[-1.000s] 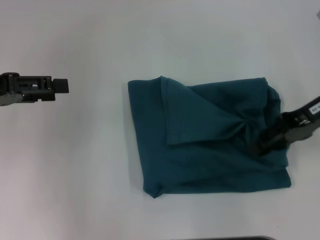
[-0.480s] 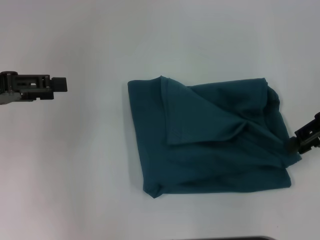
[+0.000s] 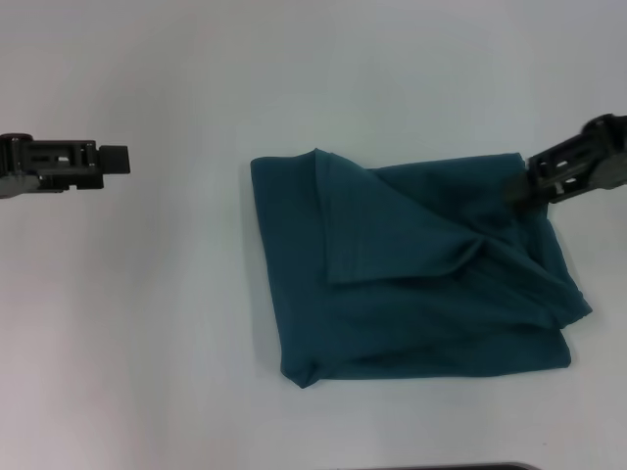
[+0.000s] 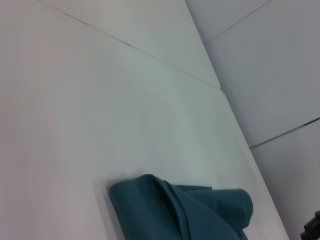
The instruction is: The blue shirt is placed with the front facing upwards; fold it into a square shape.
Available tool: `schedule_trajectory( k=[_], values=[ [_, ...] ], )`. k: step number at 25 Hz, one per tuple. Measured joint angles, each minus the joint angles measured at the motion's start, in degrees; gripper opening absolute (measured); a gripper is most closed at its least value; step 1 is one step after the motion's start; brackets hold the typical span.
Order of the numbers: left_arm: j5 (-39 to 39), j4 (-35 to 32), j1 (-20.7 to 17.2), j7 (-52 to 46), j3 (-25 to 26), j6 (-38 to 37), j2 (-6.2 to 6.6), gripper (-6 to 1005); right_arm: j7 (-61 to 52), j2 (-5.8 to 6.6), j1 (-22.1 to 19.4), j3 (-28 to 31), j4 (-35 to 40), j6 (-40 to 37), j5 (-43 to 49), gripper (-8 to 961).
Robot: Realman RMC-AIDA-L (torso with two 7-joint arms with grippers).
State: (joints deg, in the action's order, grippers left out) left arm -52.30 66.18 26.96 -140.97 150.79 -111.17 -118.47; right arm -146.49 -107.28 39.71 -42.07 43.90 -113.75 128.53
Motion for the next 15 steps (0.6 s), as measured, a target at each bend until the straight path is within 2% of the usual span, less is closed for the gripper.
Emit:
schedule_trajectory(
  k=[8, 12, 15],
  values=[
    [-0.49, 0.24, 0.08, -0.05, 1.92, -0.1, 0.14, 733, -0.64, -4.21, 3.97, -7.08, -0.73, 0.77, 0.61, 460],
    [-0.87, -0.1, -0.14, 0.05, 1.98, -0.09, 0.16, 733, -0.48, -5.8, 4.69, -9.13, -0.72, 1.48, 3.2, 459],
    [-0.95, 0.05, -0.25, 0.07, 2.15, -0.11, 0.15, 733, -0.25, -6.5, 4.72, -10.27, -0.29, 1.77, 5.23, 459]
  ],
)
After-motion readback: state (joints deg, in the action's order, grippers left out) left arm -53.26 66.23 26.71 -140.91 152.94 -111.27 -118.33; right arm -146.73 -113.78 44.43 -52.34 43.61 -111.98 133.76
